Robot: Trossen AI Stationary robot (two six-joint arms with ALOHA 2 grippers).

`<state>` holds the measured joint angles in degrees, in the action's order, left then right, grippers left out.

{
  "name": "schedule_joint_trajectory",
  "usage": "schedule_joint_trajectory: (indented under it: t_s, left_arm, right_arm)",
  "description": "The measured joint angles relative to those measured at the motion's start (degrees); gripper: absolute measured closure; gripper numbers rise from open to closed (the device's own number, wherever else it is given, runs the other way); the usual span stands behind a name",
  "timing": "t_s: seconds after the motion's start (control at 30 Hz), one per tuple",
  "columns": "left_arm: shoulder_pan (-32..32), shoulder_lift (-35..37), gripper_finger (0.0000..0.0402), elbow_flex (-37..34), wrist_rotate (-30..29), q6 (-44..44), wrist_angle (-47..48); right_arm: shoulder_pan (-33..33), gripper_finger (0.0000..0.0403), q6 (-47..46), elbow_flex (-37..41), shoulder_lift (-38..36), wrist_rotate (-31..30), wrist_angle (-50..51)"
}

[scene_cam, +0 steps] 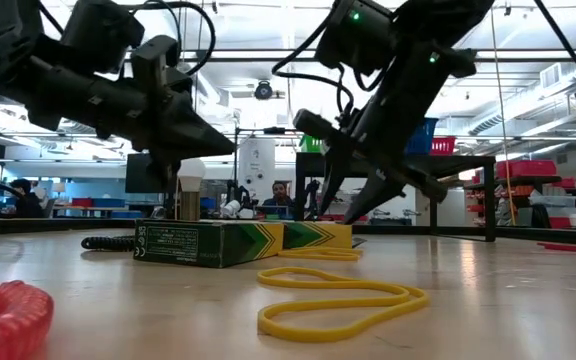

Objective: Pick & Place Office Desk Supplies
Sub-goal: Put the yellow crayon box into the blue bin

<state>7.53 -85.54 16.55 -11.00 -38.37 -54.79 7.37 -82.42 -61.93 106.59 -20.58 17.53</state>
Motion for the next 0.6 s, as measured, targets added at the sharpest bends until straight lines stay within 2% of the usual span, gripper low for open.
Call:
schedule_joint_trajectory:
  t_s: [0.23, 0.37, 0.6]
  left_arm:
    - [-0.05, 0.37, 0.0395, -0.5, -0.84, -1.49, -1.77]
    - [0.08, 0.61, 0.0394, -0.48, 1.54, -2.14, -2.18]
    - [0.11, 0.61, 0.0393, -0.48, 3.44, -1.48, -1.88]
  right_arm:
    - [-0.23, 0.0282, 1.19, -0.09, 1.39, -0.16, -1.8]
    - [-0.25, 0.0296, 0.87, -0.05, 1.33, -0.95, -1.37]
    - [-0.25, 0.0259, 0.75, -0.02, 1.02, -1.09, -1.02]
